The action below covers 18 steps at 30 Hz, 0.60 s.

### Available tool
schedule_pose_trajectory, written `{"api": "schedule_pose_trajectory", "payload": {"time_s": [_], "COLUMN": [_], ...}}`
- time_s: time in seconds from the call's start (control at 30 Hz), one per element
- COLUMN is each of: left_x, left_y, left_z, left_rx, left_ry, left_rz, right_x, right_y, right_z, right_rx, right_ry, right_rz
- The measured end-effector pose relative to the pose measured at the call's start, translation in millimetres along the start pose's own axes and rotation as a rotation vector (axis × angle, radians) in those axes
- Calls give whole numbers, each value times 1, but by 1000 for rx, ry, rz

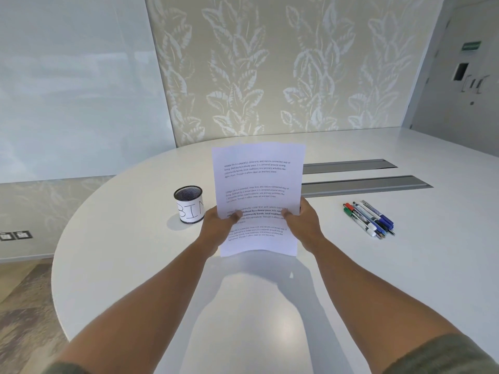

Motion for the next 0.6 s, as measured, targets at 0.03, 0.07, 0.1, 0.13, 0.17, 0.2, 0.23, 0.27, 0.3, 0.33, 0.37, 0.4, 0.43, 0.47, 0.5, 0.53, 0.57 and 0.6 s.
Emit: {"api": "schedule_pose_trajectory", "payload": {"time_s": [0.03,0.07,0.1,0.13,0.17,0.2,0.23,0.27,0.3,0.33,0.37,0.4,0.43,0.47,0.5,0.53,0.57,0.6], "left_x": [1,2,2,3,4,4,4,4,4,4,3,3,3,3,2,2,1,0], "left_y": [-3,-6,-8,-9,-9,-8,-6,-4,-2,0,1,2,4,5,6,6,6,6], "left_z": [1,2,3,4,6,8,9,11,13,15,16,16,16,16,15,14,13,11], "left_rx": [0,0,4,7,6,3,-6,-23,-47,-69,-90,-111,-139,-169,-201,-239,-282,-323], "left_ry": [-2,-3,-3,-2,3,5,0,-13,-29,-43,-57,-68,-77,-85,-92,-101,-112,-121], "left_rz": [-2,-9,-19,-24,-24,-17,-8,2,12,19,27,39,60,84,109,131,151,169], "right_x": [1,2,3,4,6,7,8,9,9,10,10,11,11,10,10,10,9,8], "right_y": [1,2,2,3,3,2,2,2,2,2,2,1,0,-1,-1,-1,-2,-1], "right_z": [1,1,2,3,5,6,7,9,11,13,14,15,16,16,16,15,15,13], "right_rx": [8,17,30,49,73,101,134,171,211,253,298,349,399,444,478,504,527,553], "right_ry": [-3,-7,-11,-15,-20,-26,-33,-38,-45,-53,-58,-60,-60,-59,-60,-60,-55,-47], "right_rz": [1,-2,-9,-21,-36,-51,-64,-77,-92,-110,-130,-152,-177,-200,-223,-242,-256,-269]}}
Point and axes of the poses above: each hand's wrist, its own x-axis towards the middle knuckle, its own z-axis out of the back of the hand, y = z × x, the point moved 3 cm from there along x, towards the middle knuckle, and after that the axes turned 9 degrees about x, right-handed, at the moved point
